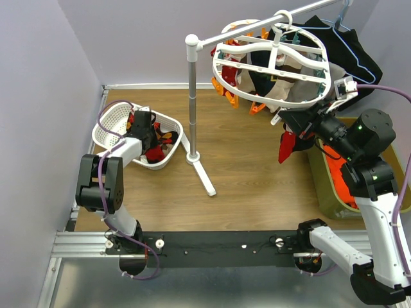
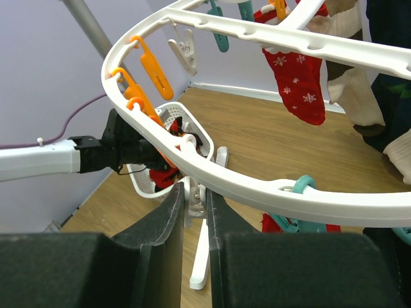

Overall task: Clip the socks to the hanger
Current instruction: Pick up the sock from the bin.

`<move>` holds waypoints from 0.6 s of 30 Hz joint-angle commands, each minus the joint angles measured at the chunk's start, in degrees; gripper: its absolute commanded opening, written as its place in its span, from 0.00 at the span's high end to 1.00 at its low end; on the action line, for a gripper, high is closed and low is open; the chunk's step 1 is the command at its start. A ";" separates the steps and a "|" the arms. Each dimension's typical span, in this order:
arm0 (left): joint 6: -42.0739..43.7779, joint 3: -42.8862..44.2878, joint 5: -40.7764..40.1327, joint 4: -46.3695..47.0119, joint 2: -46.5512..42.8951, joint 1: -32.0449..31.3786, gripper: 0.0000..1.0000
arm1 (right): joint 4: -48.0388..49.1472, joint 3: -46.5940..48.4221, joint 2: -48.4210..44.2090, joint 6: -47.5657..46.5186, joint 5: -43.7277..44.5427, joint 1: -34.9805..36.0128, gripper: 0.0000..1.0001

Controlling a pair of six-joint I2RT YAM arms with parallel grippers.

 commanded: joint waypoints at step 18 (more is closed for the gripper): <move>3.80 9.22 -7.52 -7.84 -24.99 -2.62 1.00 | -1.06 1.11 -0.03 -0.08 -1.33 0.10 0.86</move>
